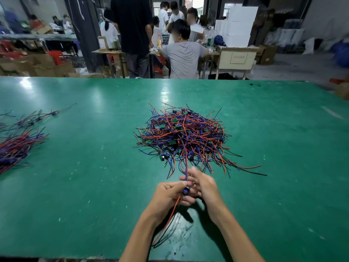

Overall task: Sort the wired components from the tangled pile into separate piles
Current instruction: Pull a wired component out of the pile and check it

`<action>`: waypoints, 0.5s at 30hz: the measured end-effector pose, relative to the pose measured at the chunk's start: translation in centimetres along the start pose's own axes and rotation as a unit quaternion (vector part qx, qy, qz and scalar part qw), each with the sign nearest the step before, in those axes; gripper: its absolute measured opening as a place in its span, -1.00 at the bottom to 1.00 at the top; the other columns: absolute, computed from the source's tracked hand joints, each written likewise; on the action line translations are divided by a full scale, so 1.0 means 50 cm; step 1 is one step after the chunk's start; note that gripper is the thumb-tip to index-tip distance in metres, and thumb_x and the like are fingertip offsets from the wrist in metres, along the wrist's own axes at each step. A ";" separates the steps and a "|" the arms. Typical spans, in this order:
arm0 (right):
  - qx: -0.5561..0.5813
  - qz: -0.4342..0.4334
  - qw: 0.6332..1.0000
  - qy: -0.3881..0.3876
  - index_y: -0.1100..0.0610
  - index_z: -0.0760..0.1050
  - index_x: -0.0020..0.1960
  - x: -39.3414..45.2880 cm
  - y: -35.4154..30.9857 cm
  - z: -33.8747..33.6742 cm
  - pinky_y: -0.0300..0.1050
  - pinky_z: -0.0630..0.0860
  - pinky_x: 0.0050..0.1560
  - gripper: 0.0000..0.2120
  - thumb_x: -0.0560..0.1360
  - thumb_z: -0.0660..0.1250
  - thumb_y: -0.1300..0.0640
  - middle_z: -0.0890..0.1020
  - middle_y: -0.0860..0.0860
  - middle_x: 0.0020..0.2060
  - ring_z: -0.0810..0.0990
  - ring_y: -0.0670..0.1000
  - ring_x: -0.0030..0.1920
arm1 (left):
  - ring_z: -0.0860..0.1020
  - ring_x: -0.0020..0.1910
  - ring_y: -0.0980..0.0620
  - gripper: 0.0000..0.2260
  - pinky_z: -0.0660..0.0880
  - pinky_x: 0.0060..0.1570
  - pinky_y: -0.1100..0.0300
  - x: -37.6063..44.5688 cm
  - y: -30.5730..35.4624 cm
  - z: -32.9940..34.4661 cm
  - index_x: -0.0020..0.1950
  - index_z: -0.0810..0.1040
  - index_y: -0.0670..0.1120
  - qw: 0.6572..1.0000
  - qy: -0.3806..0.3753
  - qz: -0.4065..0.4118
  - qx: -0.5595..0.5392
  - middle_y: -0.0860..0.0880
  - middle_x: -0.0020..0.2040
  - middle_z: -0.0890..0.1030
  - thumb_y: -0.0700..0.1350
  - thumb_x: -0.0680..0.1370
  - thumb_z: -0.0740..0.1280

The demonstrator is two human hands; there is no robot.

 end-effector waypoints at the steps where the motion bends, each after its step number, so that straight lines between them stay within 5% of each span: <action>1: -0.024 -0.021 0.999 -0.010 0.11 0.69 0.04 -0.009 0.011 -0.002 -0.21 0.55 -0.28 -0.75 0.65 0.27 0.02 0.76 0.00 -0.09 0.64 -0.05 -0.24 | 0.66 -0.35 -0.02 -0.68 0.58 -0.30 0.24 0.003 0.000 0.001 0.09 0.67 -0.35 1.000 -0.006 -0.001 -0.003 -0.25 -0.09 0.69 -0.09 0.53 0.38; 4: -0.057 -0.064 0.996 0.033 0.13 0.71 -0.02 -0.015 0.026 -0.011 -0.17 0.53 -0.18 -0.79 0.64 0.30 0.13 0.71 -0.02 -0.25 0.59 -0.06 -0.25 | 0.69 -0.26 -0.02 -0.75 0.61 -0.22 0.23 0.004 0.001 -0.004 0.01 0.72 -0.24 0.999 -0.032 -0.015 -0.006 -0.23 -0.07 0.71 -0.09 0.58 0.35; 7: -0.006 -0.044 0.997 0.068 0.19 0.69 -0.02 -0.009 0.021 -0.009 -0.07 0.63 -0.09 -0.80 0.64 0.29 0.18 0.76 0.10 -0.10 0.70 0.01 -0.13 | 0.71 -0.12 -0.03 -0.76 0.62 -0.08 0.22 -0.002 -0.001 -0.014 0.15 0.69 -0.23 0.998 -0.067 -0.019 0.005 -0.24 0.04 0.70 -0.12 0.58 0.38; 11: 0.072 -0.033 0.989 0.129 0.19 0.58 0.05 -0.008 0.010 -0.019 -0.14 0.62 -0.40 -0.83 0.67 0.23 0.18 0.76 0.09 -0.08 0.66 0.10 -0.30 | 0.69 -0.14 -0.05 -0.70 0.63 -0.06 0.20 -0.003 -0.008 -0.016 0.27 0.60 -0.27 0.998 -0.065 -0.006 -0.004 -0.30 0.09 0.68 -0.24 0.55 0.40; 15: 0.113 -0.039 0.979 0.166 0.14 0.51 0.06 -0.011 0.005 -0.028 -0.14 0.60 -0.47 -0.84 0.70 0.16 0.14 0.76 0.09 -0.12 0.65 0.07 -0.42 | 0.65 -0.27 0.00 -0.70 0.59 -0.18 0.22 -0.008 -0.007 -0.009 0.25 0.65 -0.20 0.997 -0.071 0.018 0.034 -0.27 0.04 0.69 -0.20 0.52 0.45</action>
Point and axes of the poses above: each hand's wrist, its own x-axis towards the middle knuckle, its own z-axis out of the palm, y = z × x, the point moved 1 cm from there along x, towards the middle knuckle
